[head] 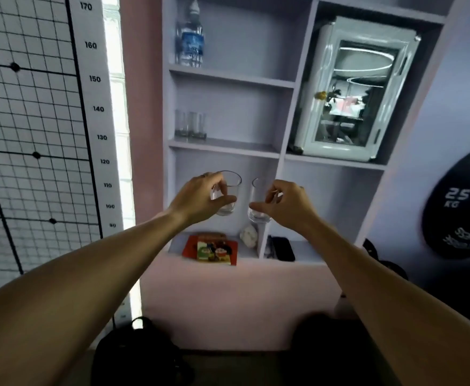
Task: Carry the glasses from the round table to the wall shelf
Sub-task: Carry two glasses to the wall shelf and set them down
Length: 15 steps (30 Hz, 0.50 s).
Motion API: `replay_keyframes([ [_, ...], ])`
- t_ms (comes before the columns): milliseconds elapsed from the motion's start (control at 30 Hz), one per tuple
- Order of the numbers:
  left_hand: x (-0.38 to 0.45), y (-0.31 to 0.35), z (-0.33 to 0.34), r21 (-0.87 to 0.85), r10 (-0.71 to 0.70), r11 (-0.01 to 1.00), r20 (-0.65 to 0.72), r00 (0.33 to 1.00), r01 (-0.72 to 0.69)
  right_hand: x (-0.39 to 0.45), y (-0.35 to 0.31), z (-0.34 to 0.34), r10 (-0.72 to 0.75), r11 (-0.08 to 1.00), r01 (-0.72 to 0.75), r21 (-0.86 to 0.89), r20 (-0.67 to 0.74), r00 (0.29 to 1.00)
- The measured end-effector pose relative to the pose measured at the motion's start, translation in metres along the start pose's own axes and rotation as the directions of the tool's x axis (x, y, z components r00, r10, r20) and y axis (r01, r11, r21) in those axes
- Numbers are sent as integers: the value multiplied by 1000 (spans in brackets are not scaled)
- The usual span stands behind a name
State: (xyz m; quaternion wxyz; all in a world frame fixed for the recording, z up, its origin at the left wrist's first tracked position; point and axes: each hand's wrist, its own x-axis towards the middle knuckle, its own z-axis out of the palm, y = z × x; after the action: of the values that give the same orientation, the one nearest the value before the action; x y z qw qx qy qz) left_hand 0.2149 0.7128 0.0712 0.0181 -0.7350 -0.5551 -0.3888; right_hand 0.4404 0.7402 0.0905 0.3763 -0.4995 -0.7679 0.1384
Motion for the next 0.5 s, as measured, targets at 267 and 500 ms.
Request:
replay_keyframes([
  [267,85,-79,-40,17,12,1000,-125,992,-10,111,-45,39,-82,996,85,35,-75,994],
  [500,130,-132,-50,68,27,998,-183,983,-15,175,-59,76,-114,992,120,44,-116,987],
])
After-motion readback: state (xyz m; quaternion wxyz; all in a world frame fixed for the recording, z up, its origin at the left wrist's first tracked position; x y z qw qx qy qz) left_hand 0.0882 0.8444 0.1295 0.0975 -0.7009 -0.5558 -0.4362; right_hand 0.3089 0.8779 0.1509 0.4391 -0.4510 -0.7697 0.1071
